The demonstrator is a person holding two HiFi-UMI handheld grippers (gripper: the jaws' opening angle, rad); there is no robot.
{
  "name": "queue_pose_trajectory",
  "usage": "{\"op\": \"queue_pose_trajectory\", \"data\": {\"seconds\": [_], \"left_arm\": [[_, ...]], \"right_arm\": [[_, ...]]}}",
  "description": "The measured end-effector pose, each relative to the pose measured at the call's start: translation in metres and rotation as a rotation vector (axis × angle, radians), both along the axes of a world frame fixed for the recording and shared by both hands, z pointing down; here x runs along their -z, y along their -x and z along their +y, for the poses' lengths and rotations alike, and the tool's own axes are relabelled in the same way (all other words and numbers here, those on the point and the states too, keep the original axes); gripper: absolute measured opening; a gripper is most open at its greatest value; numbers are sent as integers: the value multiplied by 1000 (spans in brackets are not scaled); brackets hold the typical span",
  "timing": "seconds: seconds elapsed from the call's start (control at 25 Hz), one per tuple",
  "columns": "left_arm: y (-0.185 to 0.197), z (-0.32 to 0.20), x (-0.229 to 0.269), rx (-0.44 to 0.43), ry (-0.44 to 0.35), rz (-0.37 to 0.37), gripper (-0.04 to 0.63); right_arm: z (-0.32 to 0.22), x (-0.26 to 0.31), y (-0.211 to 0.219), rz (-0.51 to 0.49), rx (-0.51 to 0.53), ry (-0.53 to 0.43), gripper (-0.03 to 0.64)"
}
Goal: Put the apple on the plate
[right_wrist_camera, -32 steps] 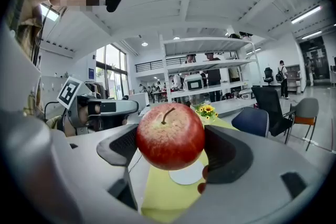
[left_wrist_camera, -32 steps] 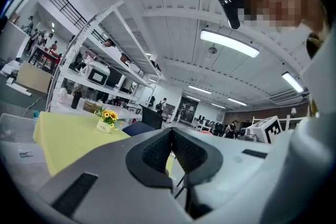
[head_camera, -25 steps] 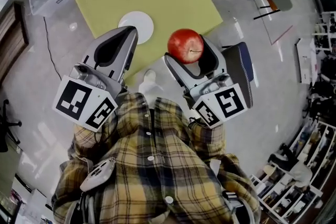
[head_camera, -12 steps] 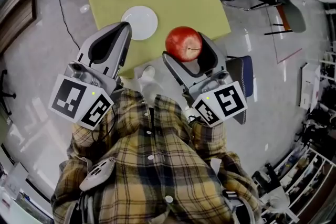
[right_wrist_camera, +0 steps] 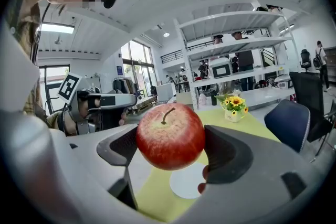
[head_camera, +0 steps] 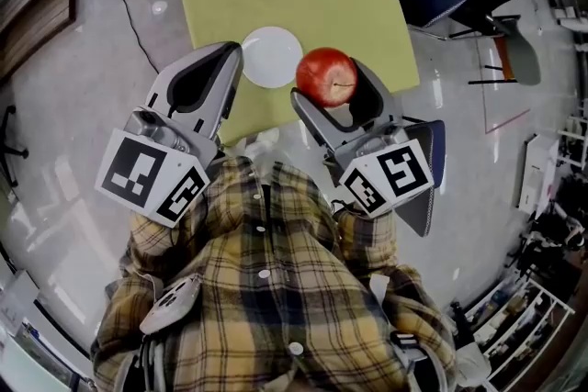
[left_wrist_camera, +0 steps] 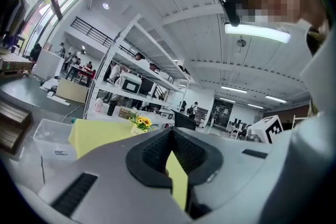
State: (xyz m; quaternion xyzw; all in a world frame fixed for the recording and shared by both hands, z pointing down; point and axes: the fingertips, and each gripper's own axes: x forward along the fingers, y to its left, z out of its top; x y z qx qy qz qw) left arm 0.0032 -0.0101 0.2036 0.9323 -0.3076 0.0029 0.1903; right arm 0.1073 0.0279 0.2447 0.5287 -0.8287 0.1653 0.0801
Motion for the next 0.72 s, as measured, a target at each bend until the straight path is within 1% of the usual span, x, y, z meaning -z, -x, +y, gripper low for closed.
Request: {"op": "queue_pose_trajectory", "data": {"seconds": [0.12, 0.24, 0.44, 0.72], "left_arm": [[15, -16, -4, -24, -1, -6, 8], [21, -32, -6, -53, -5, -10, 8], [23, -56, -7, -96, -2, -19, 8], [16, -71, -19, -114, 28, -31, 8]], "right_arm": [[-19, -2, 20, 6, -11, -1, 385], [-36, -4, 33, 9, -23, 0, 385], [-59, -6, 40, 15, -52, 10, 385], [-73, -16, 34, 35, -62, 38, 385]]}}
